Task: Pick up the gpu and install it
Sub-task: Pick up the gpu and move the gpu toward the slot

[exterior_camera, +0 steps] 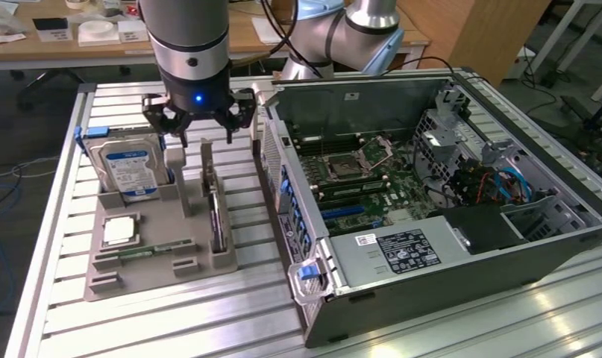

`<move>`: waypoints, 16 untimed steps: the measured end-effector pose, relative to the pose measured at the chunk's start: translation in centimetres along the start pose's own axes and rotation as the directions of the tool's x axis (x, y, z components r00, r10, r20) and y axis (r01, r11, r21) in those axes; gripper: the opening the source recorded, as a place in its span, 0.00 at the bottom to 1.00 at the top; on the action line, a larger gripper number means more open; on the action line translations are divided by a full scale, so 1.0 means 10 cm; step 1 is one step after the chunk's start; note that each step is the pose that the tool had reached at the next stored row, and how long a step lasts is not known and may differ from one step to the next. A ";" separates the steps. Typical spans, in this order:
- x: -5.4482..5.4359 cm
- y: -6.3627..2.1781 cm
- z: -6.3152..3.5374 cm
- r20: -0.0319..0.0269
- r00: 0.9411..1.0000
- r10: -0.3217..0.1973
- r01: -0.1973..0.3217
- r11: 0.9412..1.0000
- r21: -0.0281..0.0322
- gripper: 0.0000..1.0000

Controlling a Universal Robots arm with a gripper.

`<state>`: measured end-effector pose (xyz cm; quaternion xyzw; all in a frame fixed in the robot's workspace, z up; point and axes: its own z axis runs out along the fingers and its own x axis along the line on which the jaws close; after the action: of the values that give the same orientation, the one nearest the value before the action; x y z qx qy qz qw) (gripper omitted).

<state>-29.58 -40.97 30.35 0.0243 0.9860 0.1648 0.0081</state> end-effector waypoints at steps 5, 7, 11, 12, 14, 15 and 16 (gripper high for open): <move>0.00 0.002 -0.004 0.000 1.000 0.000 0.000 1.000 0.000 0.71; 0.00 0.009 -0.022 0.000 1.000 0.000 0.000 1.000 0.006 0.71; 0.00 0.020 -0.058 0.003 1.000 -0.001 0.001 0.998 0.055 0.71; 0.00 0.023 -0.066 0.003 1.000 -0.002 0.001 0.998 0.068 0.71; 0.00 0.025 -0.071 0.005 1.000 -0.003 0.002 0.995 0.102 0.71; 0.00 0.025 -0.071 0.005 1.000 -0.003 0.002 0.993 0.120 0.71; 0.00 0.025 -0.071 0.006 1.000 -0.004 0.003 0.990 0.139 0.71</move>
<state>-29.61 -40.96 31.11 0.0237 0.9951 0.0958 0.0099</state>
